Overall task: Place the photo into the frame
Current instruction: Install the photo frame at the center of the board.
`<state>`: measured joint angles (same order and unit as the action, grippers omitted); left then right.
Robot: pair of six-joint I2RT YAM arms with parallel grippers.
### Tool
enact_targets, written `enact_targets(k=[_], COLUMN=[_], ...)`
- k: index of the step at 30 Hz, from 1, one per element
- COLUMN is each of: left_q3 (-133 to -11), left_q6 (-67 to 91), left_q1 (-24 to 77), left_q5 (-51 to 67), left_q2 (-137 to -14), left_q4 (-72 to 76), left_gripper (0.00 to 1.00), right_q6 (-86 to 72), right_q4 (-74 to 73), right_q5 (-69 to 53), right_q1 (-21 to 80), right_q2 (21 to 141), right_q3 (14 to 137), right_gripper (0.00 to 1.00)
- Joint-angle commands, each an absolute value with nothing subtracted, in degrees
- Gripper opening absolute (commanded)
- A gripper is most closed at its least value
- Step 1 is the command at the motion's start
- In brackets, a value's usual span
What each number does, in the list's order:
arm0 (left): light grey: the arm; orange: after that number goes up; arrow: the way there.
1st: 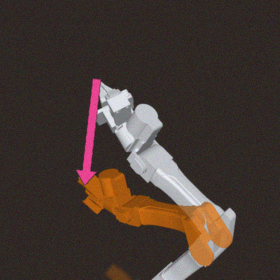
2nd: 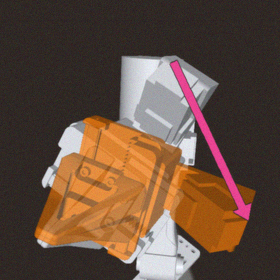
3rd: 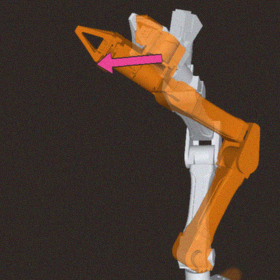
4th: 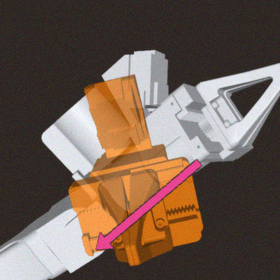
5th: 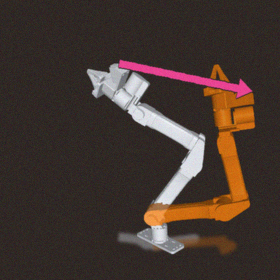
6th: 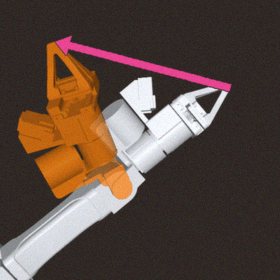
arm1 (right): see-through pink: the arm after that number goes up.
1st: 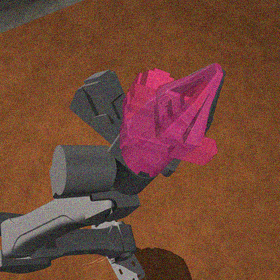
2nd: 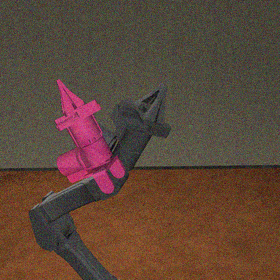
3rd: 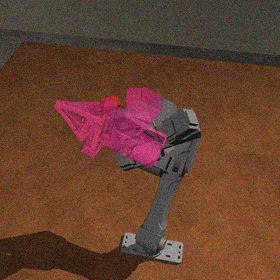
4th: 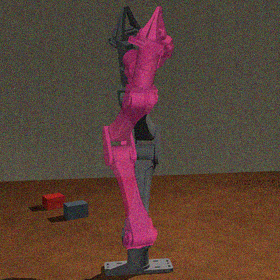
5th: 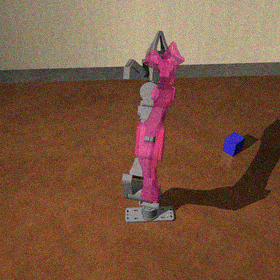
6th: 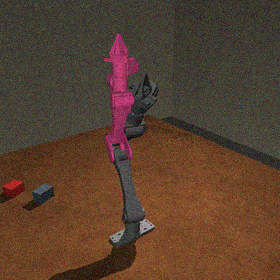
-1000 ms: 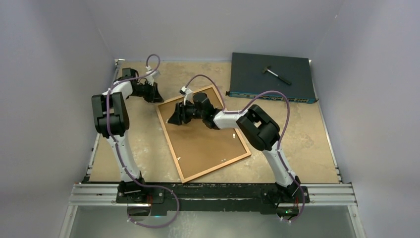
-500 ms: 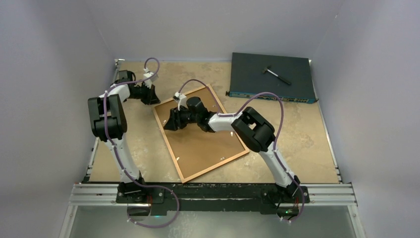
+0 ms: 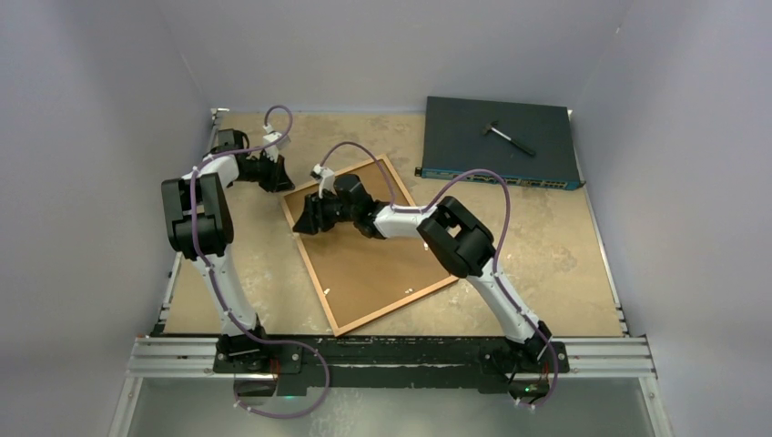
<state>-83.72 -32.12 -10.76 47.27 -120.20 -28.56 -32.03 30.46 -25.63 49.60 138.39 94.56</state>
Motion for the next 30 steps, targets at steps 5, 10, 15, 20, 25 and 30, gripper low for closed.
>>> enact_targets(k=[5,10,15,20,25,30], left_q3=[-80.52,-80.51,-80.6,-80.6,-80.67,-80.9], left_q6=[-30.65,-30.64,-30.7,-30.78,-30.68,-30.6], left_q1=[-10.32,-10.32,-10.35,-10.29,-10.37,-10.34], left_q5=[46.86,46.88,46.87,46.9,46.77,46.57], left_q2=[-120.04,-120.14,-119.86,-119.78,-119.8,-119.95], left_q4=[-36.05,-36.12,-36.21,-36.3,-36.31,-36.34], left_gripper=[0.02,0.01,0.01,0.01,0.01,0.01], right_q6=[-31.63,-31.3,-30.85,-29.93,-28.55,-28.02], right_q4=[27.58,26.48,25.49,25.51,24.9,25.09], right_q5=[-23.26,-23.63,-24.23,-25.77,-28.51,-30.52], right_q1=[49.76,49.87,50.2,50.6,50.59,50.71], right_q2=[140.19,141.47,142.38,142.5,142.91,142.86], right_q3=[97.06,98.93,100.24,100.48,101.41,101.4], right_gripper=[0.53,0.53,0.52,0.51,0.49,0.48])
